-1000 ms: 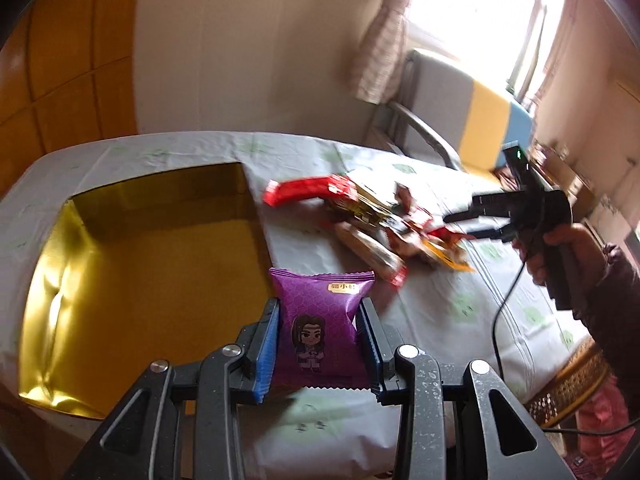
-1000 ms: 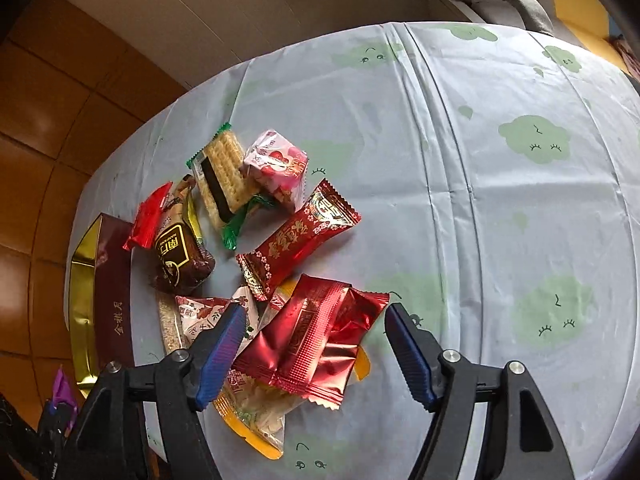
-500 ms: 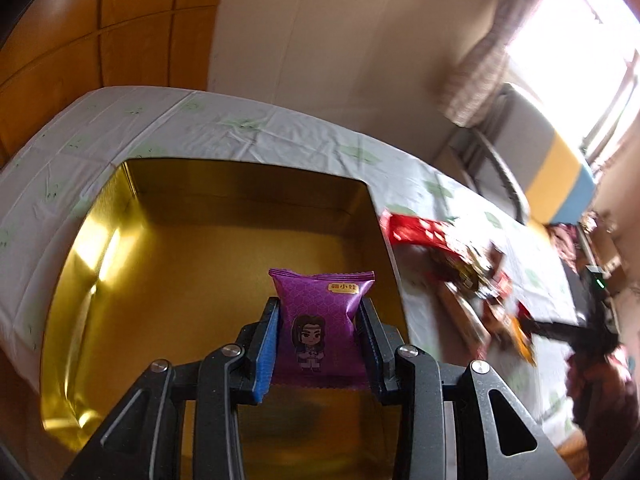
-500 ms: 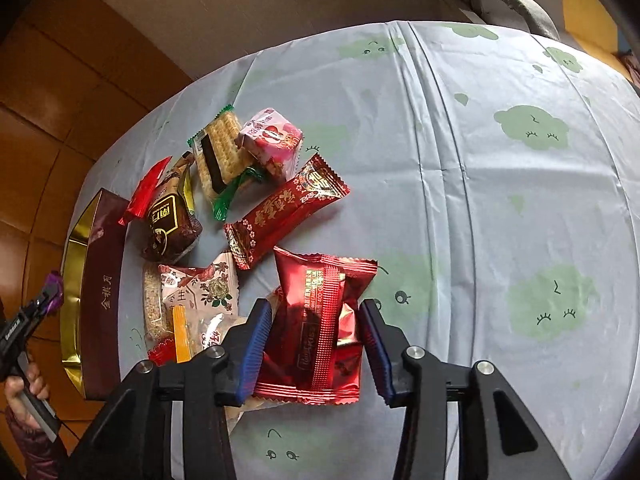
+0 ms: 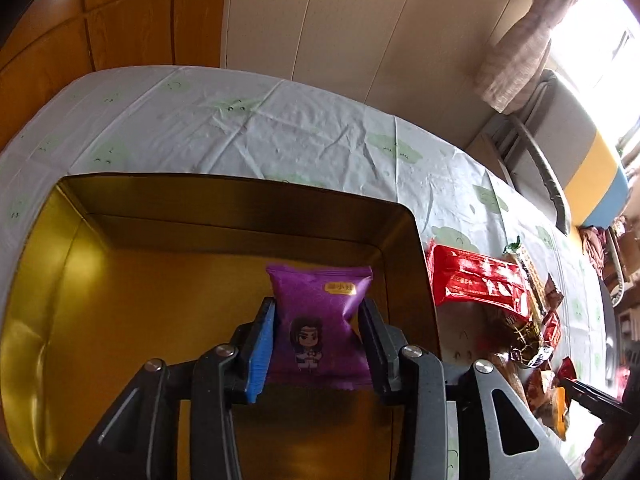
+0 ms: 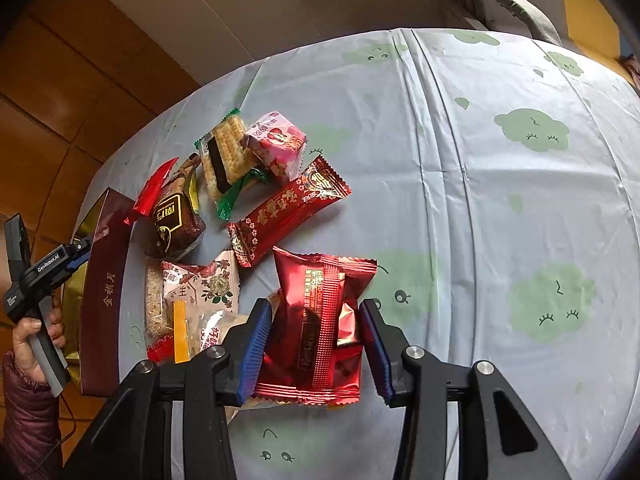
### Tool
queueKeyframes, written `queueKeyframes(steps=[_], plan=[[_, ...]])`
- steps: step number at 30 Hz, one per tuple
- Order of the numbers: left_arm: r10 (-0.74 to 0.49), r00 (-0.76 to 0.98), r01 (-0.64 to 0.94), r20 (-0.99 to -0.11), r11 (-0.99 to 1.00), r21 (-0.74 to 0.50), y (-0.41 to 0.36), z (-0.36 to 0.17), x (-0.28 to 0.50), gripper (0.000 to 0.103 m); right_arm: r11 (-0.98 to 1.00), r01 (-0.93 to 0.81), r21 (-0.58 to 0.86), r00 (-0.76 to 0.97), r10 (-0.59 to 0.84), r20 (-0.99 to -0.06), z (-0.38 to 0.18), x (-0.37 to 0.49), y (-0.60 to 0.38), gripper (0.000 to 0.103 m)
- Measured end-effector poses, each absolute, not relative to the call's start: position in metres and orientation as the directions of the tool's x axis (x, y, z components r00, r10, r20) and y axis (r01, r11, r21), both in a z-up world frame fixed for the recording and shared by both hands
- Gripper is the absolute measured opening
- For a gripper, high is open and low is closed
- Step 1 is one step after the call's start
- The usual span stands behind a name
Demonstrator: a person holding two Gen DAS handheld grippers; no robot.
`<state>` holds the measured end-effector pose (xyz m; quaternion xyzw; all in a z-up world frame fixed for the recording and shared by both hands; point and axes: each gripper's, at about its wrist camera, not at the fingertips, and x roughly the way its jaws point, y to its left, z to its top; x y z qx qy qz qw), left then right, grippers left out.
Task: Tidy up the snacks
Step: 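Drop the purple packet into the tin with the left gripper while the right grasps a red packet, then carry the red packet into the tin and release it with the right gripper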
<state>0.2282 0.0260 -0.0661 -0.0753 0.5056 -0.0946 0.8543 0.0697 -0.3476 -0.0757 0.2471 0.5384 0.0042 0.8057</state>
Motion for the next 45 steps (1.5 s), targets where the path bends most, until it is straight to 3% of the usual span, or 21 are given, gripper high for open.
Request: queueKeyframes(steps=[3,6,8,22,37,45], plan=[[-0.251,0.481,0.076,-0.84,0.967,-0.245,0.032,-0.064,0.22,0.051,0.879,0.252,0.405,0.43,0.273,-0.861,-0.076,0.068,-0.348,0.045],[-0.215,0.521,0.071,-0.826,0.975,-0.209,0.038,-0.054,0.2,0.051,0.883,0.246,0.399,0.44,0.265,-0.858,-0.072,0.065,-0.347,0.044],[-0.19,0.546,0.068,-0.816,0.981,-0.183,0.043,-0.047,0.182,0.051,0.893,0.226,0.389,0.458,0.255,-0.852,-0.065,0.062,-0.343,0.036],[-0.118,0.604,0.052,-0.788,0.993,-0.109,0.064,-0.04,0.072,0.051,0.937,0.143,0.319,0.542,0.196,-0.817,-0.012,0.042,-0.305,0.036],[-0.015,0.651,-0.034,-0.759,0.998,-0.048,0.086,-0.033,0.033,0.053,0.882,-0.279,0.379,0.473,0.47,-0.745,0.03,0.077,-0.116,0.037],[-0.002,0.66,-0.06,-0.751,0.997,-0.054,0.099,-0.034,0.027,0.054,0.873,-0.325,0.362,0.412,0.476,-0.777,0.021,0.114,-0.052,0.037]])
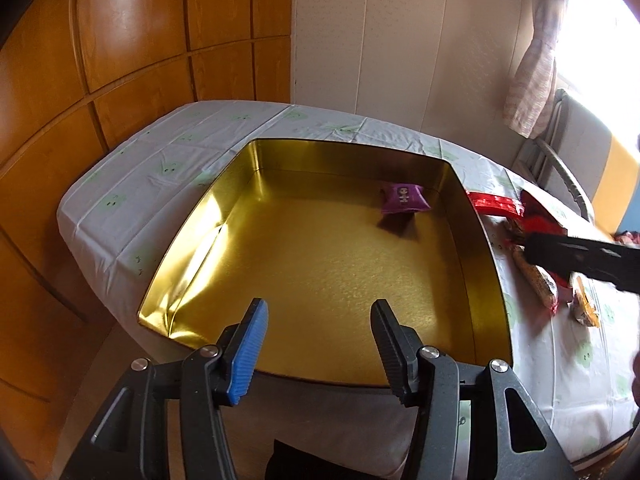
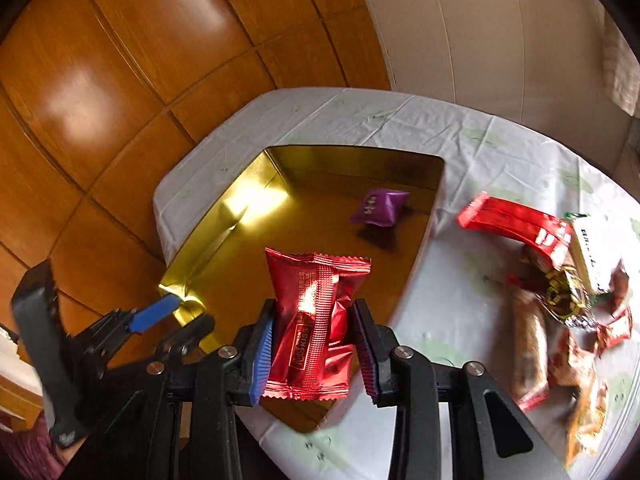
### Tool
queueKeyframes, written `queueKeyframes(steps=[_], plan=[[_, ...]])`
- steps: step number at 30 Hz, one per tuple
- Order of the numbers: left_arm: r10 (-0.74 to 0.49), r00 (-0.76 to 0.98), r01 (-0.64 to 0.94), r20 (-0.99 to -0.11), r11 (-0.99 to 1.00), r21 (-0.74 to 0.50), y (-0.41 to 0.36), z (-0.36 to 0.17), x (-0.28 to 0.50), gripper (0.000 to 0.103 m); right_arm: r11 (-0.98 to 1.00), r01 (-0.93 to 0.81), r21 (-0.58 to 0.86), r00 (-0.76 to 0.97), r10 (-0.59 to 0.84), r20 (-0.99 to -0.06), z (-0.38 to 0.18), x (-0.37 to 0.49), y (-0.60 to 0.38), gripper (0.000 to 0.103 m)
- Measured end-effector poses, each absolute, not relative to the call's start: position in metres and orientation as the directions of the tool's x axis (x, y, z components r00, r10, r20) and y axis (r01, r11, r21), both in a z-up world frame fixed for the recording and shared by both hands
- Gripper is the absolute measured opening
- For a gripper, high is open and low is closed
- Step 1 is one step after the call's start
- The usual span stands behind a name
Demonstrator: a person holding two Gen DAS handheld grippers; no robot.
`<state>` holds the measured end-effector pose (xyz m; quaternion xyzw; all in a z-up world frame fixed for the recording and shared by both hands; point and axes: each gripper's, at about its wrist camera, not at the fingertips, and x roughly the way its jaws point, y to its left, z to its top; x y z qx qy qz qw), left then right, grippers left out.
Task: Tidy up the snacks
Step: 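Carry the red packet into the tin and release it with the right gripper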
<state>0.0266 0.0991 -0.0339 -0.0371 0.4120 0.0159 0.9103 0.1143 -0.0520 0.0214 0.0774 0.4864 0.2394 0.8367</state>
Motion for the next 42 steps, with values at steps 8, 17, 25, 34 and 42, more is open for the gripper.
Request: queueKeyframes(steps=[8,17,25,34,42], plan=[[0.009,0.66,-0.082,-0.751,0.995,-0.06,0.111,-0.036,0.02,0.054,0.891,-0.312,0.33,0.391,0.437,-0.81,0.007,0.134,-0.027,0.037],[0.01,0.664,-0.092,-0.748,0.993,-0.068,0.117,-0.035,0.018,0.054,0.914,-0.267,0.305,0.398,0.393,-0.829,-0.005,0.139,-0.025,0.041],[0.011,0.661,-0.091,-0.75,0.994,-0.066,0.116,-0.037,0.019,0.054,0.919,-0.238,0.315,0.448,0.392,-0.804,0.002,0.128,-0.038,0.041],[0.01,0.667,-0.072,-0.745,0.996,-0.051,0.107,-0.034,0.017,0.054,0.922,-0.204,0.329,0.494,0.387,-0.778,0.014,0.114,-0.06,0.041],[0.01,0.678,-0.049,-0.735,0.998,-0.031,0.096,-0.029,0.014,0.054,0.935,-0.176,0.309,0.522,0.355,-0.775,0.016,0.099,-0.085,0.041]])
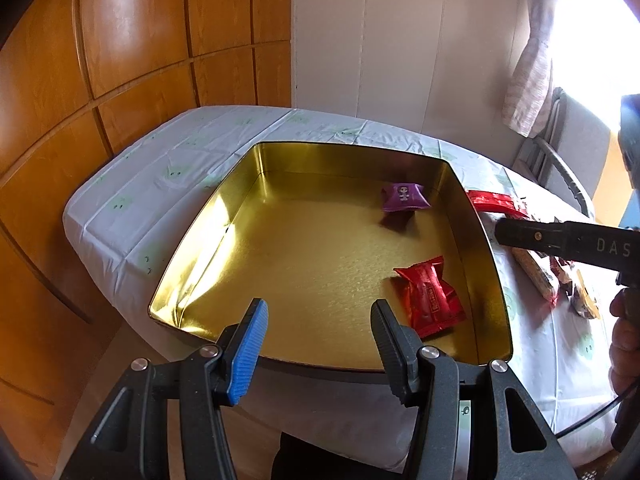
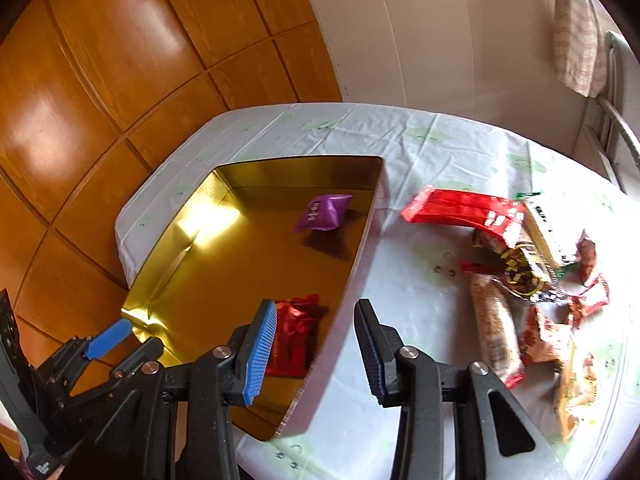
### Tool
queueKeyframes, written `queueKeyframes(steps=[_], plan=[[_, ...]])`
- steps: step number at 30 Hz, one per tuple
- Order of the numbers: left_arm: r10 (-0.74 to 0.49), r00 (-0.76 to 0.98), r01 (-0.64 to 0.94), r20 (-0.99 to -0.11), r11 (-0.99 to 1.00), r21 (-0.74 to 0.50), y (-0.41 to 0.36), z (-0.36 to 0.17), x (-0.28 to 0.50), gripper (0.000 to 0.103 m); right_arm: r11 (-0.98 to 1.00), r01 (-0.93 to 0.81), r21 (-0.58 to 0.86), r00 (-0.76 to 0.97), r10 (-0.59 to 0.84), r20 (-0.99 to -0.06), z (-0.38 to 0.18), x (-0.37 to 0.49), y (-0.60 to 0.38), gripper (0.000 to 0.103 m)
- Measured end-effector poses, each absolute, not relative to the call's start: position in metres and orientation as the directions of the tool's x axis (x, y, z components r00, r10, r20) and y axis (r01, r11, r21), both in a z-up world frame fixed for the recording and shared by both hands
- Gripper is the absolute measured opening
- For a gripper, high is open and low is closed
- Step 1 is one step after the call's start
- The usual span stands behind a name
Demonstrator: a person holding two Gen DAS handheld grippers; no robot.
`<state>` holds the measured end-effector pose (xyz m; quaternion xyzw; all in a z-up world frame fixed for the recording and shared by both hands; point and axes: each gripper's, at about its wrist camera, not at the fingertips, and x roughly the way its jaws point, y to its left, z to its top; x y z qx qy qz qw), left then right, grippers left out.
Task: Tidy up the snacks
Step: 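Carry the red packet into the tin and release it with the right gripper, then grasp the granola bar with the left gripper and lift it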
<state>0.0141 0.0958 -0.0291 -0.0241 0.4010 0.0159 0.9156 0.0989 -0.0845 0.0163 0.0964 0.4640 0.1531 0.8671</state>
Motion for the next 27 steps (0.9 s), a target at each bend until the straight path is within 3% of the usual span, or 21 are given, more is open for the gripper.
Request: queueKeyframes(steps=[13,27], plan=[[0.0,0.689,0.006,-0.725,1.0,0.005,0.075,-0.024,0.012,0.054,0.973,-0.103,0.205,0.565,0.227,-0.793,0.022,0.073,-0.153,0.042],[-0.036,0.7,0.1,-0.713,0.994,0.048,0.041,-0.017,0.008,0.054,0.992,0.09,0.088,0.58,0.02,-0.814,0.03,0.05,-0.278,0.042]])
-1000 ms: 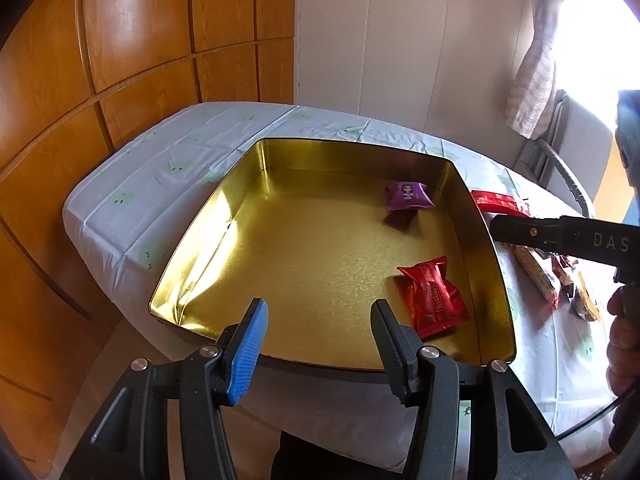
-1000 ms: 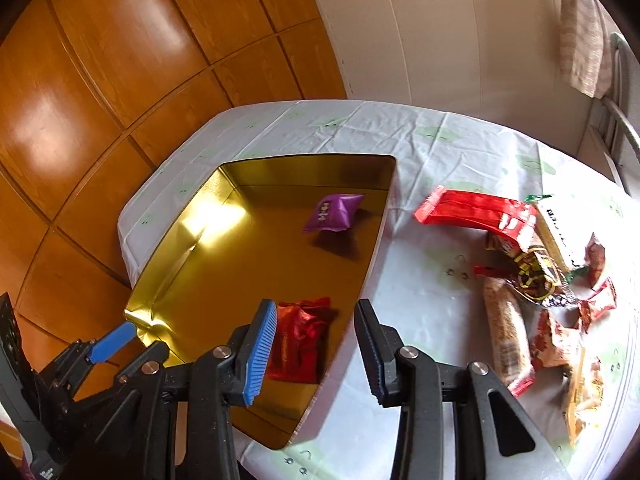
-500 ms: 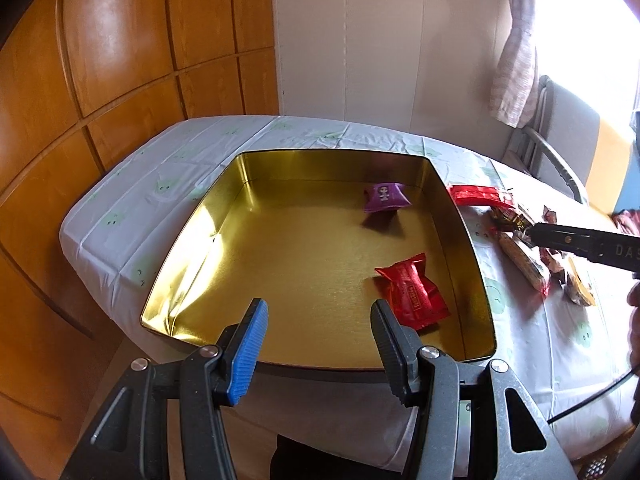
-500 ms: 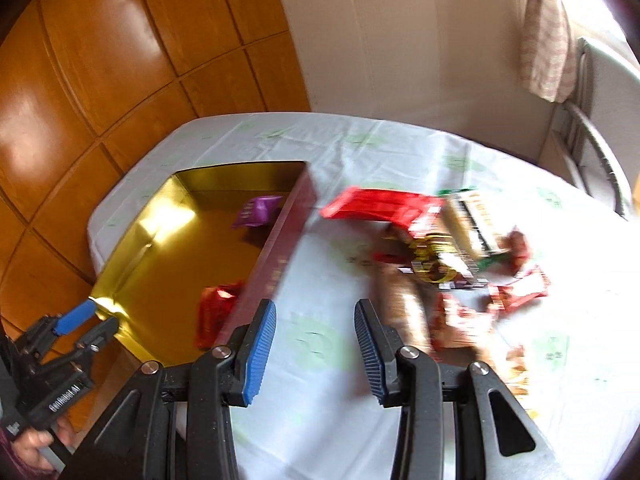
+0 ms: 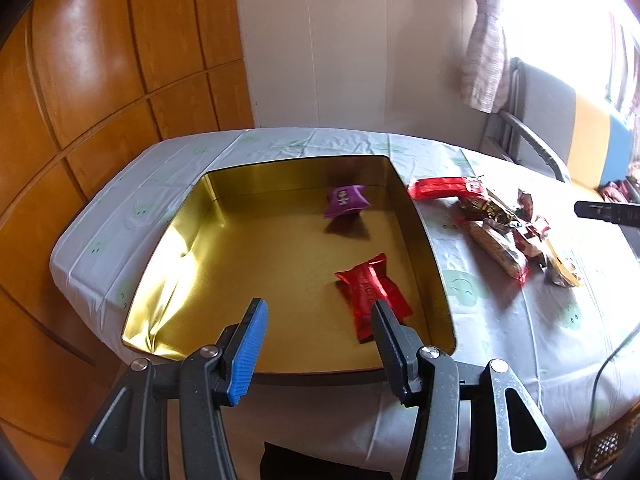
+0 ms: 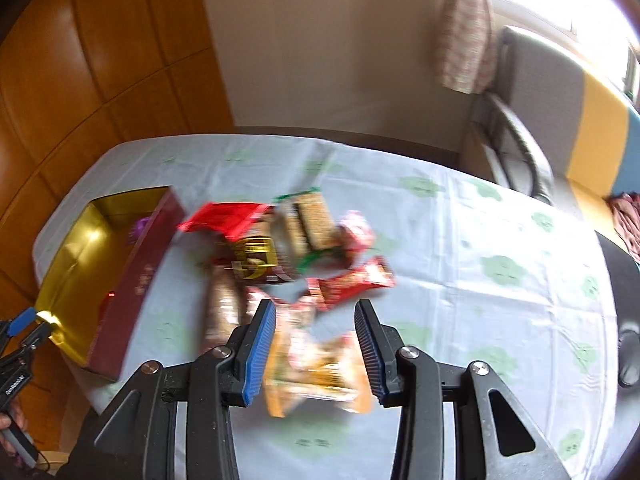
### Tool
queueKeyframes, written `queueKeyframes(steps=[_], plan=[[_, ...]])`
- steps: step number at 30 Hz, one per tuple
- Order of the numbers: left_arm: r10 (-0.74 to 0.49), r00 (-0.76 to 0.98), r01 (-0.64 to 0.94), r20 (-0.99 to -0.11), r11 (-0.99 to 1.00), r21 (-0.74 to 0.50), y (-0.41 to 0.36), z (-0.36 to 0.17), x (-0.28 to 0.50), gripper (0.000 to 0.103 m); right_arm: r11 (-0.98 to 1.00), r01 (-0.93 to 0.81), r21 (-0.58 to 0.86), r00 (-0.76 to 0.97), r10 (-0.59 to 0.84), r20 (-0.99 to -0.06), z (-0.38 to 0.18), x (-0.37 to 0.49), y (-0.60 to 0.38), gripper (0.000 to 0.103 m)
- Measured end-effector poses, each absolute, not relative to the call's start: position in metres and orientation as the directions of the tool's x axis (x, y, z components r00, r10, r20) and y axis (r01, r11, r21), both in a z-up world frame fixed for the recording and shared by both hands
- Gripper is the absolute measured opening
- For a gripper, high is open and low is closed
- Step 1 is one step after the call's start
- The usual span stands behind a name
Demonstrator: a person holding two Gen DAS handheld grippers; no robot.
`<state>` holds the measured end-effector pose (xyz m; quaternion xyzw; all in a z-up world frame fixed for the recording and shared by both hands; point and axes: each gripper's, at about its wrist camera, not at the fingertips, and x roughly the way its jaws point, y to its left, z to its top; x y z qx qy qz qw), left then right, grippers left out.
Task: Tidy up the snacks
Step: 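Grasp the granola bar with the left gripper and lift it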
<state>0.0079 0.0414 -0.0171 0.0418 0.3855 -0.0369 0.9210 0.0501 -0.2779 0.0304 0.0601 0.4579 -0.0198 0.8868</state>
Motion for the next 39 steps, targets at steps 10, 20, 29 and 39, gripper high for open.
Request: queueKeyframes(steps=[10,20,29,39], plan=[[-0.074,0.698,0.187,-0.712,0.979,0.081,0.012,-0.013,0.009,0.054,0.953,0.294,0.073,0.505,-0.09,-0.859,0.0,0.037,-0.383,0.042],[-0.117,0.669,0.276,-0.734,0.956,0.099,-0.028,-0.014,0.017,0.054,0.877,0.428,0.218,0.476,-0.013,-0.88,-0.023,0.025,-0.423,0.042],[-0.237,0.565,0.385,-0.791,0.923,-0.002,-0.077,-0.021,0.042,0.054,0.888,0.39,0.244,0.496,0.02,-0.868,-0.02,0.03,-0.413,0.042],[-0.294,0.425,0.34,-0.856,0.928,-0.15,-0.136,-0.051,0.116,0.054,0.902,0.347,0.257,0.504,0.052,-0.862,-0.018,0.033,-0.403,0.042]])
